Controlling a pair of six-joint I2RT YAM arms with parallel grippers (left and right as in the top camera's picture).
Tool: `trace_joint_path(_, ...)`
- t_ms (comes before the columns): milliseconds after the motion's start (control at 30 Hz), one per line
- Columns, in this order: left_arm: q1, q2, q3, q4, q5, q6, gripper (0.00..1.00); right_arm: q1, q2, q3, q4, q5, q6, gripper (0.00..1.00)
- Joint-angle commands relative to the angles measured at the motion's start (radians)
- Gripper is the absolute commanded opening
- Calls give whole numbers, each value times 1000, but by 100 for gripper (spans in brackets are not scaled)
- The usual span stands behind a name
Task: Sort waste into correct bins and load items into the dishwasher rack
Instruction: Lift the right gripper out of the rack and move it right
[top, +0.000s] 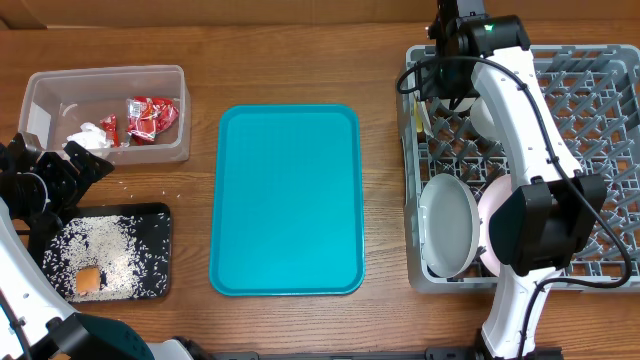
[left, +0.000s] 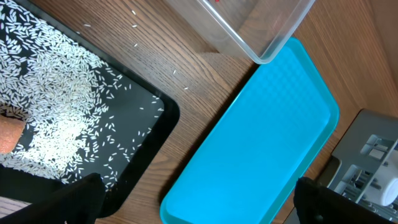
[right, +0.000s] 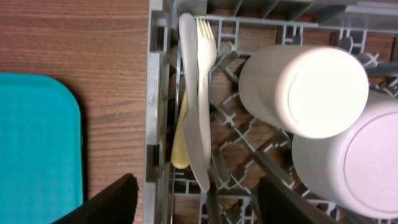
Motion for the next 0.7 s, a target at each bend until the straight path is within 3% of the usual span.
trace_joint_path(0,3,-2,2,0,0,-7,100,2,-6,37,-34,-2,21,79)
trace_joint_path(67,3,-2,2,0,0,-7,100,2,-16,89,-80,-2,55,100)
trace_joint_path(367,3,-2,2,0,1,-7,100,2,-127,354,-266,24,238,100)
trace_joint_path(500,3,-2,2,0,0,-7,100,2,-229,361,-343,66,320,100)
trace_joint_path(667,3,-2,2,0,0,-7,100,2,-319,344,-419,45,315,100)
